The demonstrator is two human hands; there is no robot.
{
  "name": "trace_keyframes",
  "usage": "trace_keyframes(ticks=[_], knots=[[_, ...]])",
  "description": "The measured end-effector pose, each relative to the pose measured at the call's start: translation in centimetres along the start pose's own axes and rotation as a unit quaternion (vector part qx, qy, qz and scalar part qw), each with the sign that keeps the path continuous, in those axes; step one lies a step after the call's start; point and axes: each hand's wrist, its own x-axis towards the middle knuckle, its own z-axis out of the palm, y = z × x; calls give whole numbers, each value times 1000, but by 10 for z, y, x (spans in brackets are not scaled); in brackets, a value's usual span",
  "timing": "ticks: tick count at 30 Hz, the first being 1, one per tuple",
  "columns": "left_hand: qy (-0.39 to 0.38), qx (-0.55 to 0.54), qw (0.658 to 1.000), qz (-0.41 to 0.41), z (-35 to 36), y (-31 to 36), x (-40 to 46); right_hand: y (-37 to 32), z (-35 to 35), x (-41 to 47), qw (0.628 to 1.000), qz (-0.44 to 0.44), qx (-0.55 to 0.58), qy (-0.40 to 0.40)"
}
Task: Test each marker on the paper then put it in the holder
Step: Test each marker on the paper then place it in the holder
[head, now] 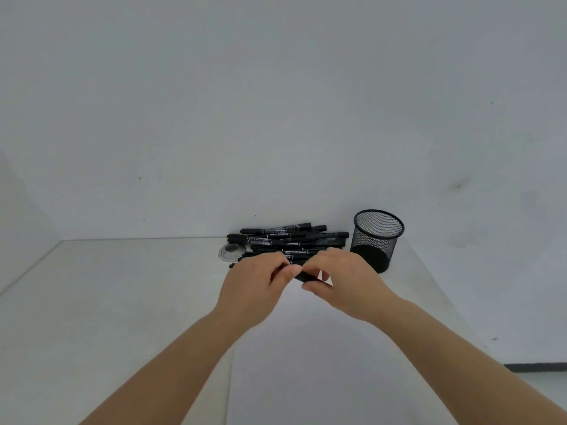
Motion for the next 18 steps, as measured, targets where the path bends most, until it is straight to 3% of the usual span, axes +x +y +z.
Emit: trace_keyframes(ticks=[4,8,10,13,18], knots=[[14,-100,994,-39,3,8,29,30,-36,2,989,94,44,107],[-39,36,995,-80,17,-7,74,68,-71,9,921,207,154,294],[-82,78,990,-82,27,-18,91,82,-80,9,900,224,172,332],[-105,135,984,-52,45,-31,108,99,-80,7,900,250,152,323],[-77,217,972,49,76,-30,127,116,-62,7,932,269,84,229]])
